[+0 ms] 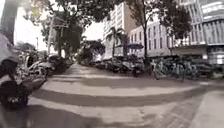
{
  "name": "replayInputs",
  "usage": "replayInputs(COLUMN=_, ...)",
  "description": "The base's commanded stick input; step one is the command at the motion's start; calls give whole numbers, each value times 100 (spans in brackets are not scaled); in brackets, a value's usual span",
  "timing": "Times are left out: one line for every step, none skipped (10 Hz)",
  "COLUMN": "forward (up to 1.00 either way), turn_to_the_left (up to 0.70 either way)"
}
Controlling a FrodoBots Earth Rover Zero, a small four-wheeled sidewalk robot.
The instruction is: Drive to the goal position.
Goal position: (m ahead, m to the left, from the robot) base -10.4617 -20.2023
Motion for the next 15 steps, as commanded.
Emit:
replayInputs(forward=45, turn_to_the_left=-27)
replayInputs(forward=45, turn_to_the_left=-27)
replayInputs(forward=45, turn_to_the_left=-27)
replayInputs(forward=45, turn_to_the_left=-27)
replayInputs(forward=45, turn_to_the_left=-27)
replayInputs(forward=45, turn_to_the_left=-27)
replayInputs(forward=45, turn_to_the_left=-27)
replayInputs(forward=45, turn_to_the_left=-27)
replayInputs(forward=45, turn_to_the_left=-27)
replayInputs(forward=45, turn_to_the_left=-27)
replayInputs(forward=45, turn_to_the_left=-27)
replayInputs(forward=45, turn_to_the_left=-27)
replayInputs(forward=45, turn_to_the_left=-27)
replayInputs(forward=45, turn_to_the_left=-27)
replayInputs(forward=45, turn_to_the_left=-27)
